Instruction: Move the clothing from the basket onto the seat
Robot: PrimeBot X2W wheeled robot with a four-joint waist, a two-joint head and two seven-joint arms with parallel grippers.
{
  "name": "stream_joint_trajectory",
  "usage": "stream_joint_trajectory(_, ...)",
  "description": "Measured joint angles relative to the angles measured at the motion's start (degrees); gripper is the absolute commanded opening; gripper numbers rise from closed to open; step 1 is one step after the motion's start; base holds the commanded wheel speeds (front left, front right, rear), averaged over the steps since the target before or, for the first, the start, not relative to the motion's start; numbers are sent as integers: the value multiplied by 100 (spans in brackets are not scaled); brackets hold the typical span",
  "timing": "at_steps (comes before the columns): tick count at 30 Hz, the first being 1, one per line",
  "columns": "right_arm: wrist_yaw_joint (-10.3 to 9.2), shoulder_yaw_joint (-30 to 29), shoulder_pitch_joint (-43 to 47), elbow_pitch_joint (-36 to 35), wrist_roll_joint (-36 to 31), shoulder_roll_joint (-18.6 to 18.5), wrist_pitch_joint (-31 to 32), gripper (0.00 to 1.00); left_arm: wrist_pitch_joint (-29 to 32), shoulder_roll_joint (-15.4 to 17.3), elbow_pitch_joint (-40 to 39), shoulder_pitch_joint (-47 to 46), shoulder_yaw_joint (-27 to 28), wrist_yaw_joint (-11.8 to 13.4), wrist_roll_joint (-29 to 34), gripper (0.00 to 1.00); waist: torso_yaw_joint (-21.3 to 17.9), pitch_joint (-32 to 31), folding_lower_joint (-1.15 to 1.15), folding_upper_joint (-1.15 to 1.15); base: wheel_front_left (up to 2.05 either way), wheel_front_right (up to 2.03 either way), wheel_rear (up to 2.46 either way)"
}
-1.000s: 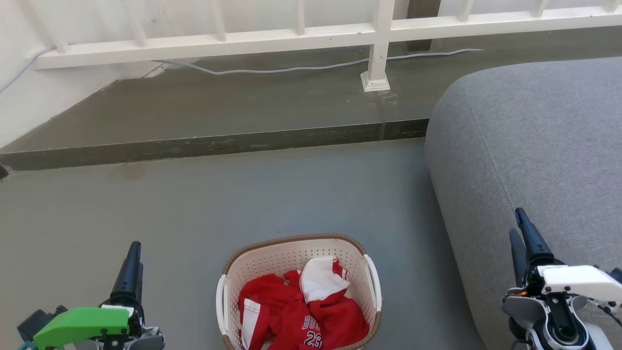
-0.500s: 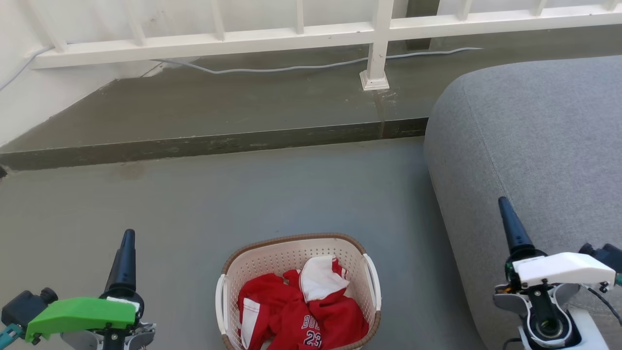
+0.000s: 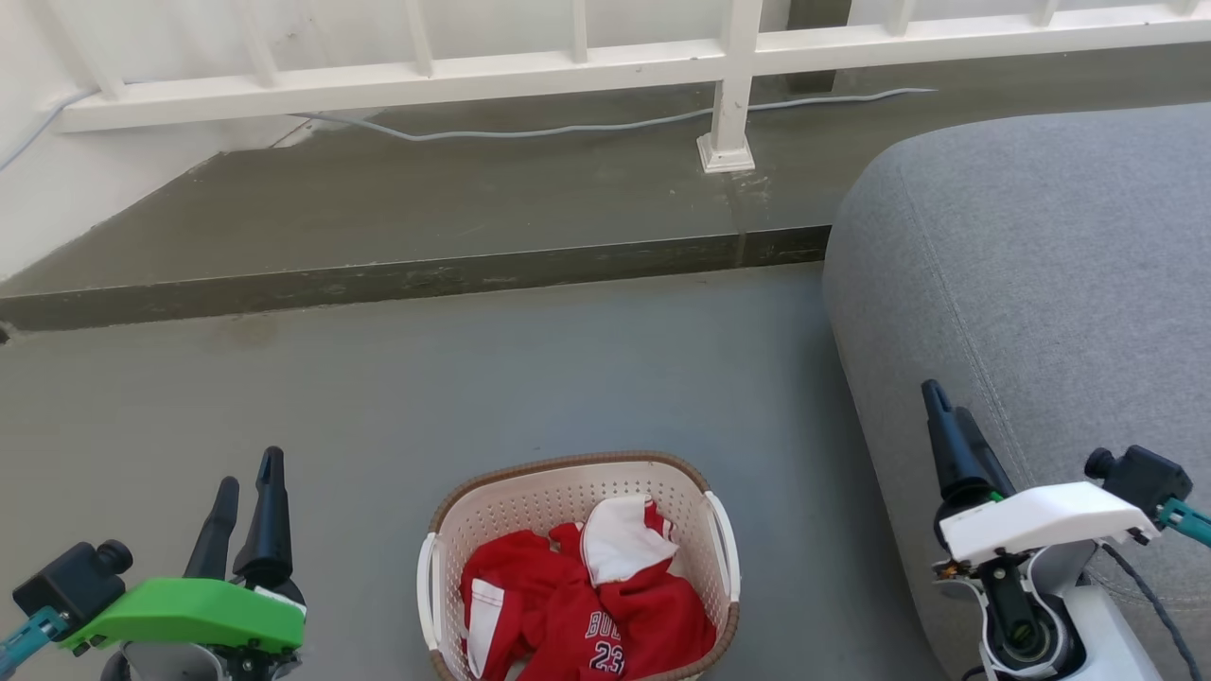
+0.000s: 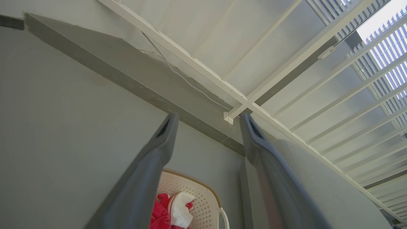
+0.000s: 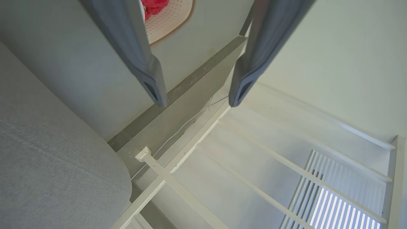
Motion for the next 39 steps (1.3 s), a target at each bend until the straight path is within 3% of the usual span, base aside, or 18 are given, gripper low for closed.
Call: stream_joint_trajectory(39,-412,906,-20,-214,-3355,-54,-765,100,-770,105,-709,547,-399,630,3649,100,-55,-17,0,0,0,0,0)
